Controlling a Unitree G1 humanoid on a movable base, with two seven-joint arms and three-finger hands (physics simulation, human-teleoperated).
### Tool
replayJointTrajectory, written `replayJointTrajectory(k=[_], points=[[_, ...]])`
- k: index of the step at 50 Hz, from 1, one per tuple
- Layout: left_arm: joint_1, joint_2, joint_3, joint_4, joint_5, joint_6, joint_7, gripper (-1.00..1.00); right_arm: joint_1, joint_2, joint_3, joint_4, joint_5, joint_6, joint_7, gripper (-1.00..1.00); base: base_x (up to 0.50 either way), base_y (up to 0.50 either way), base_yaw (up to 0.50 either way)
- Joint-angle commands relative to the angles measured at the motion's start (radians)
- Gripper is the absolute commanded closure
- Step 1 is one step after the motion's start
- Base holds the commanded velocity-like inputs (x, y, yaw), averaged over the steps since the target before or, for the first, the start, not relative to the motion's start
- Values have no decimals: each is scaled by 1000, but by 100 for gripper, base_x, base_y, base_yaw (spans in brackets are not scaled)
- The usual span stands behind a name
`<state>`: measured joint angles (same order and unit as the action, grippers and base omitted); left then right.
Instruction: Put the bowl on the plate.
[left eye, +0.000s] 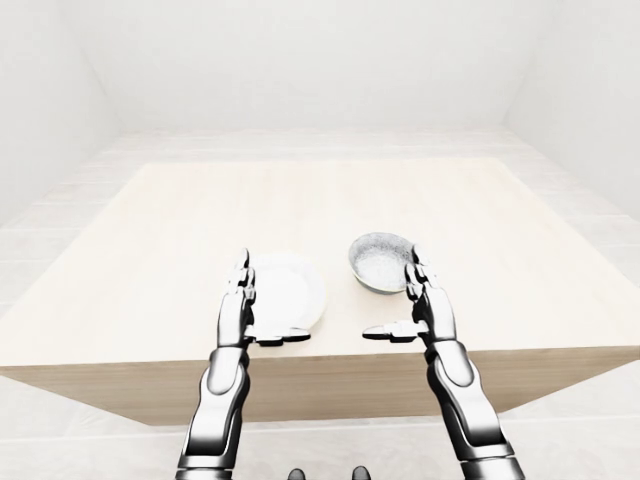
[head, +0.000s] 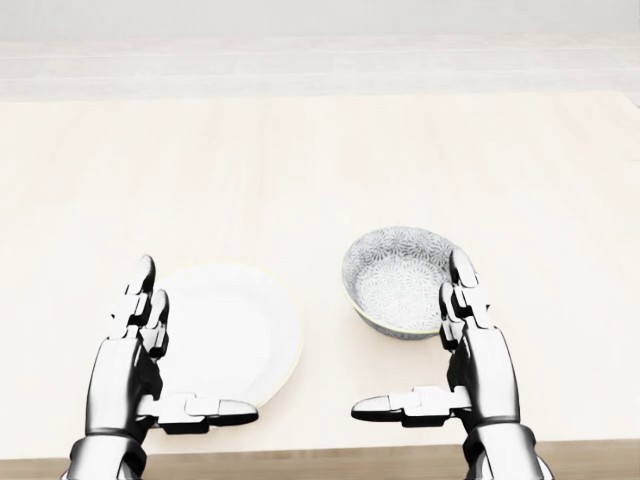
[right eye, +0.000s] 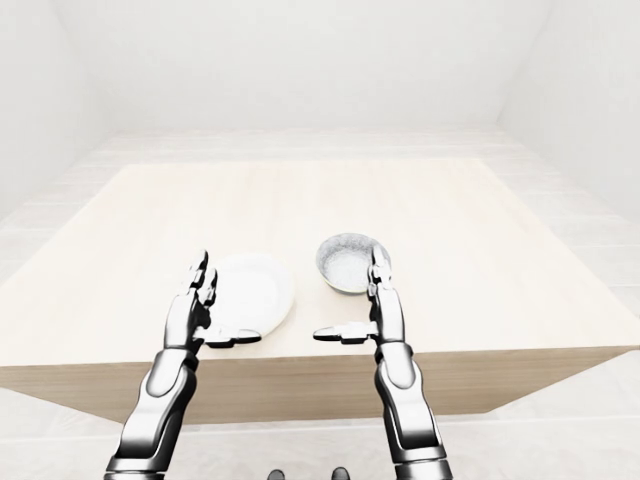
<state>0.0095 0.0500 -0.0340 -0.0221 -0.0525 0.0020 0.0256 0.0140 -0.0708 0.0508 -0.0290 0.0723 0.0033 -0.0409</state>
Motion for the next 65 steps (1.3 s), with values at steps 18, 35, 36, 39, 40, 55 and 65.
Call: replayJointTrajectory(k=[18, 35, 36, 39, 40, 55, 65], points=[[90, -12, 96, -392, 13, 85, -62, -100, 115, 42, -52, -424, -59, 84, 60, -100, 0, 0, 0], [24, -20, 139, -352, 25, 85, -64, -100, 139, 60, -76, -604, -103, 84, 83, -100, 0, 12, 0], [17, -19, 142, -345, 24, 85, -62, -100, 137, 60, -76, -602, -106, 84, 84, -100, 0, 50, 0], [10, -18, 143, -330, 23, 85, -61, -100, 133, 60, -79, -600, -109, 84, 84, -100, 0, 50, 0], [3, -16, 144, -342, 23, 85, -57, -100, 128, 61, -83, -599, -110, 84, 83, -100, 0, 50, 0], [30, -20, 134, -340, 25, 85, -64, -100, 108, 63, -114, -607, -94, 84, 94, -100, 0, 22, 0], [49, -21, 116, -299, 50, 85, -70, -100, 101, 64, -120, -601, -88, 84, 94, -100, 0, 0, 0]])
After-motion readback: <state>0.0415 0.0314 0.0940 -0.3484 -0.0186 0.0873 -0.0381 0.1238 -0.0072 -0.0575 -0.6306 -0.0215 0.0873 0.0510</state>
